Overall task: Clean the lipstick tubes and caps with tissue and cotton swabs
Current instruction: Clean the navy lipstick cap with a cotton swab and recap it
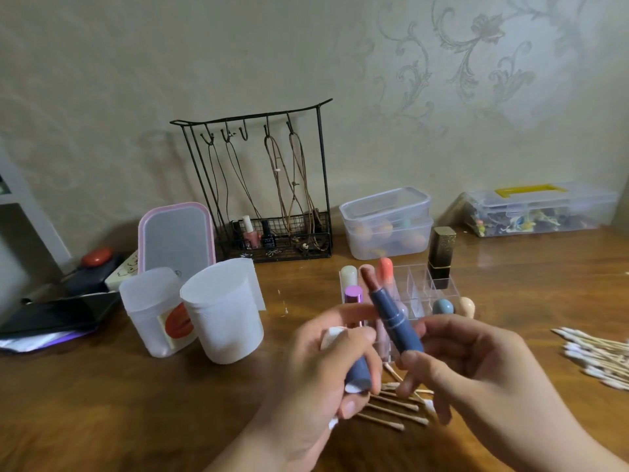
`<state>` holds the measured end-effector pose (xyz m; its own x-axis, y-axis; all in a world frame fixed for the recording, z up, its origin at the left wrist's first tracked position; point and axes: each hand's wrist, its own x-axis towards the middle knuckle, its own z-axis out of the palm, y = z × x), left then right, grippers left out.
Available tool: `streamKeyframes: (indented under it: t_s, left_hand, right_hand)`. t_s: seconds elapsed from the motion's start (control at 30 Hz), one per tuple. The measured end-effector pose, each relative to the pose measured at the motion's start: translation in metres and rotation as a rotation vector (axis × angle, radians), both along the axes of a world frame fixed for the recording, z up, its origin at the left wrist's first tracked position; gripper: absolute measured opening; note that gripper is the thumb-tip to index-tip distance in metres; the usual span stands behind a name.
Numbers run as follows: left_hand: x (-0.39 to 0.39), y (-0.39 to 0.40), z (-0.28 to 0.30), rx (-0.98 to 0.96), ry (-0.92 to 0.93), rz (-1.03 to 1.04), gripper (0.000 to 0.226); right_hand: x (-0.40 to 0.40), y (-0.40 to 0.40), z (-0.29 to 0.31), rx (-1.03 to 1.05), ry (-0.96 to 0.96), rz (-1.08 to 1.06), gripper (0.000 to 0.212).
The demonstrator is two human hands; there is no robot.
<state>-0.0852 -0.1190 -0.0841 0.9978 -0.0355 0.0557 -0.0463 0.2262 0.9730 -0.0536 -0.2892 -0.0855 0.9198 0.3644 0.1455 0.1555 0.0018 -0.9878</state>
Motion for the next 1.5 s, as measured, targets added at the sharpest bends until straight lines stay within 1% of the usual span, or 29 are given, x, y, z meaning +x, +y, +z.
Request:
streamKeyframes:
  t_s: [0.03,0.1,0.13,0.2,0.23,0.27,0.3,0.33,0.4,0.5,0.6,0.67,0.8,0.83,0.9,0.97,1.0,1.03,1.1,1.13,1.2,1.23,1.27,1.33,1.37,1.4,1.43,1.47,1.5]
  left_hand:
    - [-0.001,-0.001,0.001,-0.014,-0.022,-0.032,0.023]
    - [-0.003,-0.002,0.003,-0.050,-0.035,-0.057,0.026]
    - [-0.003,-0.001,0.003,-0.057,-0.036,-0.053,0.028]
    - [-0.003,0.000,0.004,-0.063,-0.040,-0.043,0.032]
    - [-0.003,0.000,0.004,-0.056,-0.046,-0.040,0.034]
    - [-0.003,0.000,0.004,-0.047,-0.054,-0.040,0.035]
    - [-0.003,-0.001,0.004,-0.039,-0.061,-0.038,0.036]
    - [-0.004,-0.001,0.004,-0.032,-0.064,-0.035,0.036]
    - [-0.004,-0.002,0.003,-0.020,-0.069,-0.026,0.036]
    - [-0.004,-0.003,0.000,-0.035,-0.098,-0.022,0.032]
    - [-0.003,-0.003,-0.004,-0.066,-0.136,-0.029,0.042]
    - [-0.004,-0.004,-0.005,-0.081,-0.142,-0.019,0.048]
    - [-0.006,-0.005,-0.006,-0.072,-0.126,0.013,0.046]
    - [-0.006,-0.005,-0.006,-0.084,-0.129,0.007,0.050]
    - [-0.006,-0.004,-0.006,-0.121,-0.132,-0.028,0.053]
    - [-0.007,-0.005,-0.005,-0.111,-0.132,-0.060,0.048]
    - [-0.007,-0.005,-0.005,-0.093,-0.132,-0.058,0.043]
    - [-0.007,-0.007,-0.005,-0.084,-0.134,-0.047,0.039]
    - [-0.007,-0.008,-0.007,-0.084,-0.126,-0.011,0.035]
    - [-0.007,-0.009,-0.007,-0.092,-0.112,0.006,0.039]
    - [-0.007,-0.010,-0.009,-0.112,-0.095,0.018,0.051]
    - [-0.008,-0.011,-0.009,-0.124,-0.092,0.015,0.056]
    - [-0.008,-0.011,-0.010,-0.135,-0.090,0.014,0.060]
    - [-0.009,-0.012,-0.010,-0.133,-0.104,0.011,0.061]
    - [-0.009,-0.012,-0.010,-0.124,-0.119,0.008,0.060]
    - [-0.010,-0.012,-0.009,-0.122,-0.132,0.005,0.058]
    - [-0.010,-0.012,-0.008,-0.135,-0.137,-0.004,0.057]
    - [-0.010,-0.012,-0.007,-0.165,-0.132,-0.022,0.056]
    - [-0.010,-0.011,-0.007,-0.196,-0.125,-0.047,0.053]
  right_hand:
    - [0.000,0.001,-0.002,-0.014,-0.007,0.016,0.016]
    - [0.000,0.002,-0.005,0.001,0.015,0.066,0.017]
    - [-0.001,0.002,-0.004,0.026,0.051,0.098,0.025]
    - [-0.003,0.004,-0.003,0.093,0.158,0.185,0.052]
    - [-0.004,0.005,-0.002,0.121,0.219,0.230,0.060]
    - [-0.005,0.006,-0.002,0.135,0.271,0.272,0.063]
    - [-0.004,0.006,-0.003,0.119,0.288,0.316,0.064]
    - [-0.003,0.006,-0.003,0.086,0.266,0.347,0.064]
    - [-0.001,0.007,-0.005,0.057,0.176,0.355,0.062]
    - [-0.002,0.008,-0.007,0.103,0.084,0.292,0.063]
    - [-0.005,0.009,-0.010,0.186,0.043,0.256,0.066]
    - [-0.007,0.009,-0.010,0.212,0.031,0.195,0.070]
    - [-0.008,0.012,-0.015,0.231,0.015,0.047,0.076]
    - [-0.010,0.014,-0.014,0.232,0.022,0.047,0.074]
    - [-0.014,0.015,-0.007,0.250,0.101,0.129,0.068]
    - [-0.014,0.015,-0.003,0.272,0.252,0.268,0.058]
    - [-0.013,0.014,-0.003,0.259,0.294,0.325,0.055]
    - [-0.010,0.012,-0.005,0.240,0.291,0.360,0.053]
    - [-0.006,0.010,-0.006,0.183,0.189,0.323,0.052]
    - [-0.006,0.010,-0.008,0.176,0.130,0.269,0.056]
    - [-0.009,0.011,-0.013,0.224,0.035,0.112,0.071]
    - [-0.011,0.012,-0.018,0.192,-0.079,0.007,0.071]
    - [-0.012,0.014,-0.021,0.114,-0.235,-0.110,0.064]
    - [-0.015,0.014,-0.025,-0.059,-0.583,-0.300,0.038]
    - [-0.015,0.013,-0.026,-0.122,-0.698,-0.362,0.031]
    - [-0.015,0.011,-0.027,-0.147,-0.743,-0.392,0.029]
    - [-0.015,0.010,-0.024,-0.137,-0.725,-0.369,0.029]
    - [-0.015,0.009,-0.019,-0.055,-0.591,-0.271,0.032]
    - [-0.016,0.010,-0.011,0.082,-0.401,-0.092,0.041]
